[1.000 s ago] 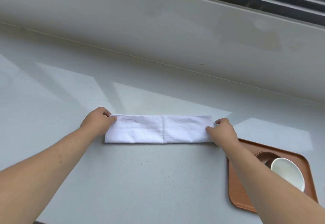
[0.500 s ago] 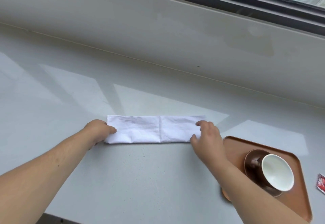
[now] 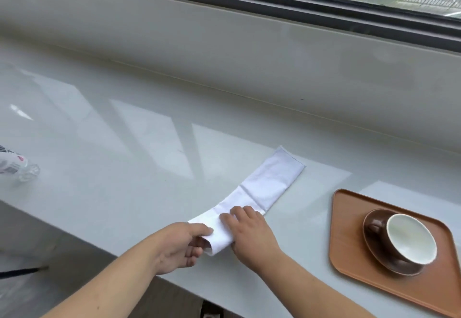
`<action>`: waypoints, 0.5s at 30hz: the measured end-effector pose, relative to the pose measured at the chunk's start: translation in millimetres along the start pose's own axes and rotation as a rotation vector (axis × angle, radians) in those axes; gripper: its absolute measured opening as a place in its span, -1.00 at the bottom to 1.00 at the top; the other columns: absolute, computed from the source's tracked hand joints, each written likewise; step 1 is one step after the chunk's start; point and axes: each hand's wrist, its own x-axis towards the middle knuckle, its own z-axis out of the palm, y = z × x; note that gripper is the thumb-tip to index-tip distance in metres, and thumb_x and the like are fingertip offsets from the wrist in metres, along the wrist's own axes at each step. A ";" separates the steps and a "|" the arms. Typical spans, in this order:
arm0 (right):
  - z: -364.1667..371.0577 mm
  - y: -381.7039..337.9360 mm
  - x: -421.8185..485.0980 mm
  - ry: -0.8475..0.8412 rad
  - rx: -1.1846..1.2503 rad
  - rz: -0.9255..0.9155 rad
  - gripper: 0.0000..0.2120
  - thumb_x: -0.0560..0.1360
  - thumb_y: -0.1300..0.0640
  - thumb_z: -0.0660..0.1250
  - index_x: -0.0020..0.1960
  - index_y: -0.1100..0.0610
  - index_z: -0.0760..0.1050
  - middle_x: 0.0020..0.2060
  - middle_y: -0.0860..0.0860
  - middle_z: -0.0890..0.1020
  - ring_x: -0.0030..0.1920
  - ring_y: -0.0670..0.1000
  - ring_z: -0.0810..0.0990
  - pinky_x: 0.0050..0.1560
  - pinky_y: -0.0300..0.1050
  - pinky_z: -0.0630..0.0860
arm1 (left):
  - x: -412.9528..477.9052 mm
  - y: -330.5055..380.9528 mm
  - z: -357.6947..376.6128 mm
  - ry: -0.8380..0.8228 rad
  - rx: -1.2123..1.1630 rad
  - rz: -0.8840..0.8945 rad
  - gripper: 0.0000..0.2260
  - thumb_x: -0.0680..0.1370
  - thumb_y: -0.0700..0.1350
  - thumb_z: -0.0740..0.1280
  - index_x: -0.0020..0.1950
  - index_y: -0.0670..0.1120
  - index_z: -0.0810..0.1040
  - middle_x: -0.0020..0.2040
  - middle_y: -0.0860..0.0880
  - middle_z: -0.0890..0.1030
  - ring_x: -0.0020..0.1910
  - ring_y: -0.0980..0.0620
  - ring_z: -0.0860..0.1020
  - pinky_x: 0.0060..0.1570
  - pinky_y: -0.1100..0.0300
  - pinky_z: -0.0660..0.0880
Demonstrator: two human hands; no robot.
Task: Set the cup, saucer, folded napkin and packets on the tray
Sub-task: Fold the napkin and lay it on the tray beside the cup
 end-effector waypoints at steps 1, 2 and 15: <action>-0.5 -0.4 -8.4 0.005 0.031 0.013 -0.64 0.42 0.14 0.21 0.19 0.03 0.53 -0.04 -0.01 0.56 -0.07 0.14 0.47 -0.08 0.07 0.50 | -2.9 -8.4 3.0 -0.005 0.009 0.006 -0.76 0.57 0.04 0.45 0.07 -0.12 0.61 -0.21 -0.08 0.70 -0.48 0.07 0.48 -0.45 0.23 0.45; -0.8 0.6 -16.5 0.007 0.063 0.029 -0.66 0.43 0.16 0.19 0.15 0.02 0.57 -0.08 -0.02 0.58 -0.08 0.13 0.48 -0.08 0.07 0.50 | -3.9 -14.4 3.3 0.026 0.023 0.020 -0.70 0.58 0.11 0.42 0.09 -0.11 0.63 -0.20 -0.06 0.71 -0.47 0.06 0.49 -0.45 0.22 0.45; -44.6 33.8 -70.8 -0.075 0.928 0.545 -0.77 0.49 0.09 0.29 0.02 -0.17 0.65 -0.13 -0.16 0.72 -0.24 -0.17 0.64 -0.28 -0.30 0.48 | 1.2 -9.5 36.8 0.179 1.150 0.451 -0.08 0.28 0.22 0.48 0.54 0.43 0.06 0.39 0.24 0.33 -0.06 0.18 0.55 0.01 0.19 0.59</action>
